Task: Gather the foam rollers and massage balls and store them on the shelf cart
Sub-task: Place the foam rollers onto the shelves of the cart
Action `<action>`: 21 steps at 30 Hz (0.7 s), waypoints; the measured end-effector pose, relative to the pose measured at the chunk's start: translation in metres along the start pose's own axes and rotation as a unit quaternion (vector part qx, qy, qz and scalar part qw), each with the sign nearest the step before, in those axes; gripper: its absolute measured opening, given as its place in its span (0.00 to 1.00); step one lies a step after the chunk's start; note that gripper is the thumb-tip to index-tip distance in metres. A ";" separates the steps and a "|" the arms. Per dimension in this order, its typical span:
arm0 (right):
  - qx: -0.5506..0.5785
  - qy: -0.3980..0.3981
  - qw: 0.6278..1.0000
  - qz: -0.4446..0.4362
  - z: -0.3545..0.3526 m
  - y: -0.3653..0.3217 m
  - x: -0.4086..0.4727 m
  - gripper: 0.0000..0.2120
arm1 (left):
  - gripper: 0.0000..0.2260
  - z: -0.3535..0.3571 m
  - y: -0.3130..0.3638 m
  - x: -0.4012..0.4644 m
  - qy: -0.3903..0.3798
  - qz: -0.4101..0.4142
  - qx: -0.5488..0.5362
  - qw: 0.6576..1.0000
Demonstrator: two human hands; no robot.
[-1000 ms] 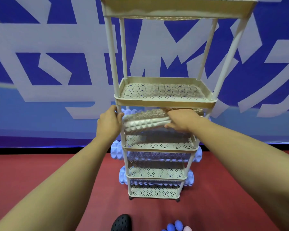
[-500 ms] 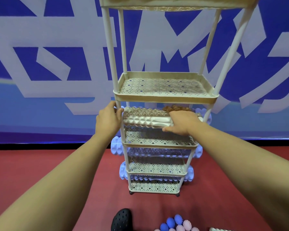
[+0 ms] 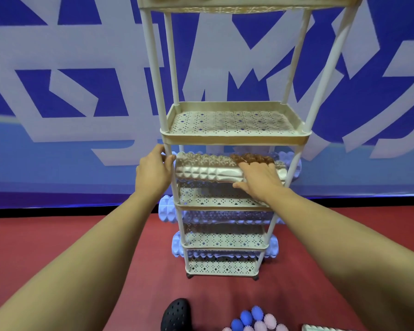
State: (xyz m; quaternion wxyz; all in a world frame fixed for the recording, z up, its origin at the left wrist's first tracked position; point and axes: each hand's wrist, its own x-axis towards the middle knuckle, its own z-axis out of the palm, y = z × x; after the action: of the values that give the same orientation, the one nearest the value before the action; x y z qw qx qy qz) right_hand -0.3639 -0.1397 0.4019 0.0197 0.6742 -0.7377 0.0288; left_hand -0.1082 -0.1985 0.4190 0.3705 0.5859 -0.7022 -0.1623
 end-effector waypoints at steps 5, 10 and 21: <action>-0.039 0.063 0.997 -0.033 0.006 -0.004 -0.002 0.23 | 0.08 -0.001 -0.004 0.002 -0.001 -0.002 0.005 1.000; -0.033 0.015 0.998 -0.041 0.004 0.003 -0.002 0.29 | 0.09 0.001 -0.003 0.002 0.002 -0.002 0.010 1.000; 0.039 0.022 0.999 -0.006 -0.009 -0.001 0.003 0.16 | 0.09 0.003 -0.004 0.003 0.000 -0.003 0.011 1.000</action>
State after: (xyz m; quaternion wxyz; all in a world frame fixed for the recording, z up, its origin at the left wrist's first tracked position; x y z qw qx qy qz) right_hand -0.3629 -0.1426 0.4111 0.0097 0.6779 -0.7315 0.0724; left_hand -0.1071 -0.2028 0.4150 0.3636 0.5921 -0.7022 -0.1551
